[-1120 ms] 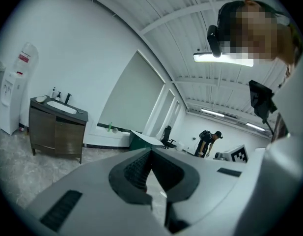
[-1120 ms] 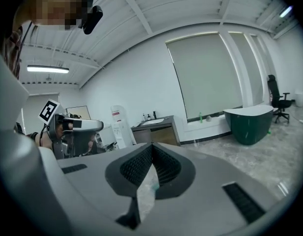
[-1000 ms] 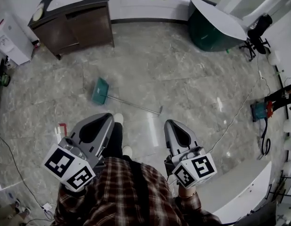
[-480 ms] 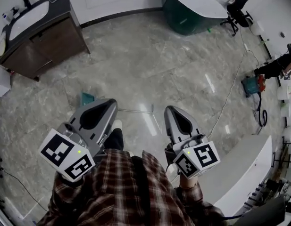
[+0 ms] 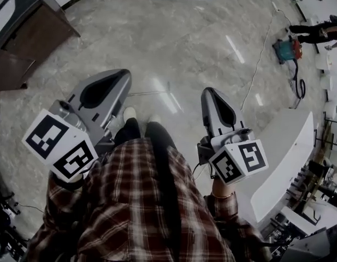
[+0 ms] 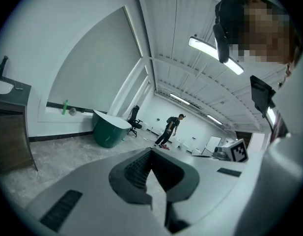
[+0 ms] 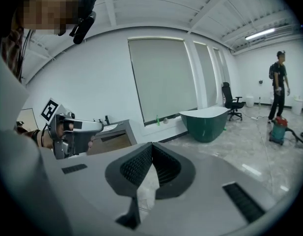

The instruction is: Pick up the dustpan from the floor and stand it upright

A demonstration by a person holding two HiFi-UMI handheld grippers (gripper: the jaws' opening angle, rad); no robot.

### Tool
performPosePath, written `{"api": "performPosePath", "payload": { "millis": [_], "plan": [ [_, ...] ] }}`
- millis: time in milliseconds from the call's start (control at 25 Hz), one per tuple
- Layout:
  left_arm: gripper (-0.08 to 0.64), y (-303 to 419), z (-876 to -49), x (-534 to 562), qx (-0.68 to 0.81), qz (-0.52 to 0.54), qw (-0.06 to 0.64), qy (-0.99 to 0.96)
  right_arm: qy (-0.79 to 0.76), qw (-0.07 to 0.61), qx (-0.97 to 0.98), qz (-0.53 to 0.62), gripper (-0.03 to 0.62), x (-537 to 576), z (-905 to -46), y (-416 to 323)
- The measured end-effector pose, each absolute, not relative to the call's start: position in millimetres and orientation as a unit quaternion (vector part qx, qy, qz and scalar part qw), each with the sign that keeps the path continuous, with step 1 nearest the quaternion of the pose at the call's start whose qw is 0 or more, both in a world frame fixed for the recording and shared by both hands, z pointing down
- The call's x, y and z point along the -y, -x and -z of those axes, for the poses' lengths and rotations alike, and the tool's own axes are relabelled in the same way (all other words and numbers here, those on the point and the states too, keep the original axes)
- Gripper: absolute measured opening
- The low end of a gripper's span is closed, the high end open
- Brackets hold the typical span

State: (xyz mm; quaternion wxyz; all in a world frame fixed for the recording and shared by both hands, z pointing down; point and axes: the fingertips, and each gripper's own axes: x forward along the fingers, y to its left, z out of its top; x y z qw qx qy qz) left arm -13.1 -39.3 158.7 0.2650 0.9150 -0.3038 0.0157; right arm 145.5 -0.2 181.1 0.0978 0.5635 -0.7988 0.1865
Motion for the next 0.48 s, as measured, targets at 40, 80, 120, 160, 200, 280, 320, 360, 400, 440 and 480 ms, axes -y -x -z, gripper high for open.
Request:
{"api": "performPosePath", "payload": {
  "millis": [40,80,120,160,200,280,320,360,400,440,480],
  "plan": [
    [0.0,10,-163,39,0.301,-0.016,0.268,-0.915,-0.568,0.101,0.795,-0.19,0.011,-2,-185,-151],
    [0.0,6,-166,39,0.3,-0.016,0.27,-0.915,-0.57,0.104,0.792,-0.193,0.011,-3,-188,-157],
    [0.0,1,-169,40,0.3,-0.016,0.272,-0.914,-0.572,0.106,0.79,-0.194,0.011,-3,-191,-164],
    [0.0,-3,-171,42,0.302,-0.016,0.273,-0.913,-0.572,0.107,0.789,-0.196,0.011,-1,-193,-171],
    [0.0,-8,-173,43,0.304,-0.017,0.275,-0.912,-0.572,0.109,0.789,-0.197,0.011,1,-194,-177],
    [0.0,-16,-176,45,0.308,-0.023,0.279,-0.909,-0.571,0.112,0.788,-0.201,0.011,7,-195,-189],
    [0.0,-19,-177,44,0.31,-0.027,0.281,-0.908,-0.567,0.114,0.789,-0.207,0.011,9,-197,-193],
    [0.0,-23,-179,42,0.312,-0.033,0.284,-0.906,-0.56,0.117,0.791,-0.218,0.011,10,-201,-196],
    [0.0,-27,-181,38,0.313,-0.039,0.287,-0.904,-0.547,0.122,0.795,-0.232,0.012,9,-207,-197],
    [0.0,-31,-185,35,0.314,-0.046,0.29,-0.903,-0.533,0.13,0.799,-0.247,0.012,9,-215,-197],
    [0.0,-35,-191,32,0.313,-0.052,0.293,-0.902,-0.52,0.138,0.802,-0.258,0.012,10,-226,-198]
  ]
}}
